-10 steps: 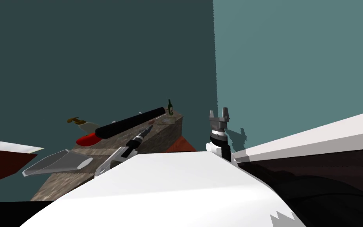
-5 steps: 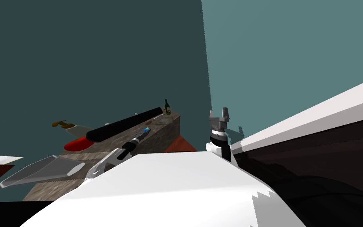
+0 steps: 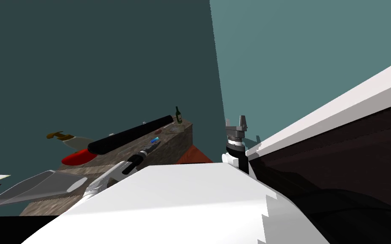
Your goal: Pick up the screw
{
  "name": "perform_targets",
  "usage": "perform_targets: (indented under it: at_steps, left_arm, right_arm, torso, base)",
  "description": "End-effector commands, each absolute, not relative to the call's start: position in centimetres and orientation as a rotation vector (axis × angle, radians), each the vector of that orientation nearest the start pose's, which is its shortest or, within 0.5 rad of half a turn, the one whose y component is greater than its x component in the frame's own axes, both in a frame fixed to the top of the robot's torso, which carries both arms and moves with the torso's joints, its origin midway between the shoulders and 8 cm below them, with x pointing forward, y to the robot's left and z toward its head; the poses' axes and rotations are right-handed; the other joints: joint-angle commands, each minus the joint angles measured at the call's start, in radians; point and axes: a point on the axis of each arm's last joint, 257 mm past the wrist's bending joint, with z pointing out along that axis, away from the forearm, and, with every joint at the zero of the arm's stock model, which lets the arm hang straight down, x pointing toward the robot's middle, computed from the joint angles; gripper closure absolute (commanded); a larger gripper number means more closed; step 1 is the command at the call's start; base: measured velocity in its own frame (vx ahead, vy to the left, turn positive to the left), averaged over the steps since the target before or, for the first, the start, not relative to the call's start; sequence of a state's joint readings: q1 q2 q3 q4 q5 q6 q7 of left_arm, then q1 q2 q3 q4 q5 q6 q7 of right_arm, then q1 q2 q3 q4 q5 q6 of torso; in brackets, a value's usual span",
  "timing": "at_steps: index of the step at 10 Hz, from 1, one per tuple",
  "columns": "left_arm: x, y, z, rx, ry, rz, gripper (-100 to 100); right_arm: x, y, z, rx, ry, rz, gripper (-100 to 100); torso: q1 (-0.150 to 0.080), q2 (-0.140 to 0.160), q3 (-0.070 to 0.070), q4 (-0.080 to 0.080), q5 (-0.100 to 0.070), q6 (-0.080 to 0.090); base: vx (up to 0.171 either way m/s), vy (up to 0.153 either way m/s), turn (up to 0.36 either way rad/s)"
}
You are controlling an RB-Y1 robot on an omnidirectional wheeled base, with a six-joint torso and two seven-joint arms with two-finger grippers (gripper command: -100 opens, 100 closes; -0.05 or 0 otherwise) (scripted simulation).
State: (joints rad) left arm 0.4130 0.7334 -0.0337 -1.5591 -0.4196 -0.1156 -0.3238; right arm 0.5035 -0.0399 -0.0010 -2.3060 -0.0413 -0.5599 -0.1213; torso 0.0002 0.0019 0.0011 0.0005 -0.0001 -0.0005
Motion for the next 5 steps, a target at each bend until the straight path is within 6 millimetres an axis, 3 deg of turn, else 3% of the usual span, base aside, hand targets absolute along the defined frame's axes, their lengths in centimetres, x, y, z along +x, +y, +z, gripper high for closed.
perform_targets:
  at_steps: [1,2,5]
  left_arm:
    - [38.5,45.5,-33.5,-0.128,1.939,-0.066,0]
    - [39.6,45.9,-34.2,-0.154,1.938,-0.046,-100]
    - [41.6,46.2,-34.5,-0.176,1.927,-0.028,-100]
  right_arm:
    - [32.7,-27.7,4.6,0.63,0.533,1.461,0]
    - [32.7,-27.7,4.6,0.63,0.533,1.461,0]
    - [32.7,-27.7,4.6,0.63,0.533,1.461,0]
  torso:
    - [0.0,0.0,0.0,0.0,0.0,0.0]
    - [0.0,-0.001,-0.001,0.0,0.0,0.0]
    - [0.004,0.003,0.002,0.001,0.001,0.0]
  base:
    - [0.0,0.0,0.0]
    - [-0.093,0.045,-0.132]
    - [-0.095,0.054,-0.06]
